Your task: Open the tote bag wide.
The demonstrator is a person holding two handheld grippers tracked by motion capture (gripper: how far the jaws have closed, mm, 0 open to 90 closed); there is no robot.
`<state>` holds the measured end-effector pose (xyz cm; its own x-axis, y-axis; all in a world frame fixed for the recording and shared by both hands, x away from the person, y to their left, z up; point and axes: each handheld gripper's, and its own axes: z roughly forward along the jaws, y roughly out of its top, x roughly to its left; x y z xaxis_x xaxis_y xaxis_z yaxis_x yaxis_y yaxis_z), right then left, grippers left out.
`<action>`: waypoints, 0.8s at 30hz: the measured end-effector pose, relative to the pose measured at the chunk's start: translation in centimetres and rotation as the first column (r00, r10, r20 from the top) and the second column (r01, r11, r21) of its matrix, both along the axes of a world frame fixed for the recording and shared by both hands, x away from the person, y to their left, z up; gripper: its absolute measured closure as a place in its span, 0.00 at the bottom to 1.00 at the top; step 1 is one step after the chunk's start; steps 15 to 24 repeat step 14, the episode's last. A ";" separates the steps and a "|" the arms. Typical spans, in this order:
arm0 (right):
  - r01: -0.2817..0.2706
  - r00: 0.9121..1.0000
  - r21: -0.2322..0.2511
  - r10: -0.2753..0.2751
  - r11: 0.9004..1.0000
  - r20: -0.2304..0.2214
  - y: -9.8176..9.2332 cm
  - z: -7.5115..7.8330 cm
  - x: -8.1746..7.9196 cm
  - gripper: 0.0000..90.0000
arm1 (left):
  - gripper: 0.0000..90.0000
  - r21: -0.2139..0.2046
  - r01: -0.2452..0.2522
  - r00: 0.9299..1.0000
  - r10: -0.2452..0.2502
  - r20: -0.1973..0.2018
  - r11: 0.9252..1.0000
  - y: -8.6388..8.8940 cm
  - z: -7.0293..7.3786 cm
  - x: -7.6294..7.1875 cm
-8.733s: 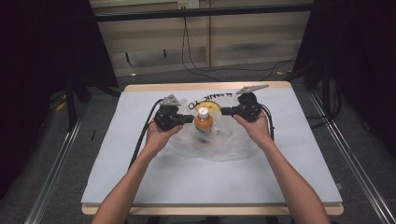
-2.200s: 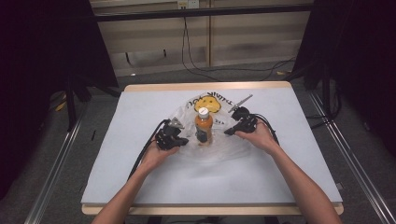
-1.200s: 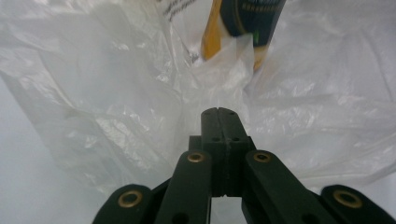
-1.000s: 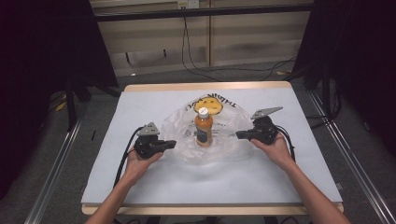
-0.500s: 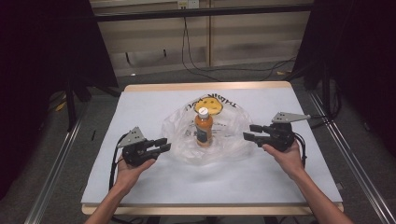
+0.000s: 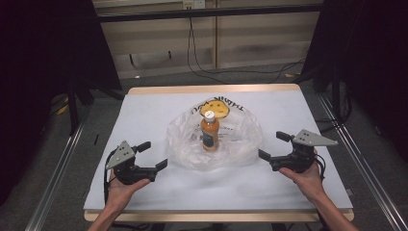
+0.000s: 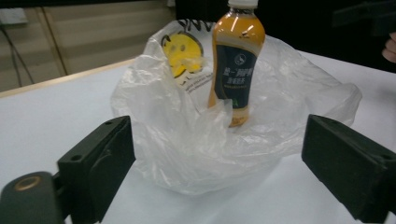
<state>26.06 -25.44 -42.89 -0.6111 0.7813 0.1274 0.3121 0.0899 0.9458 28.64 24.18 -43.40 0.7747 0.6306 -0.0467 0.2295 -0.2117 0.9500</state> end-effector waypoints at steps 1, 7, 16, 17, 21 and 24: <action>0.006 1.000 -0.003 -0.006 1.000 -0.004 -0.1 0.0 -0.3 0.02 | 0.07 0.011 -0.004 1.000 0.004 -0.008 1.000 0.2 -0.1 -0.2; 0.068 0.998 0.056 -0.068 0.996 0.004 -2.3 -0.8 -2.1 0.03 | 0.04 0.001 -0.069 0.997 0.069 -0.027 0.998 2.2 -1.7 -1.6; 0.125 0.992 0.090 -0.126 0.988 0.009 -3.4 -1.0 -2.8 0.04 | 0.03 -0.013 -0.104 0.995 0.104 0.001 0.994 3.6 -1.8 -1.6; 0.125 0.992 0.090 -0.126 0.988 0.009 -3.4 -1.0 -2.8 0.04 | 0.03 -0.013 -0.104 0.995 0.104 0.001 0.994 3.6 -1.8 -1.6; 0.125 0.992 0.090 -0.126 0.988 0.009 -3.4 -1.0 -2.8 0.04 | 0.03 -0.013 -0.104 0.995 0.104 0.001 0.994 3.6 -1.8 -1.6; 0.125 0.992 0.090 -0.126 0.988 0.009 -3.4 -1.0 -2.8 0.04 | 0.03 -0.013 -0.104 0.995 0.104 0.001 0.994 3.6 -1.8 -1.6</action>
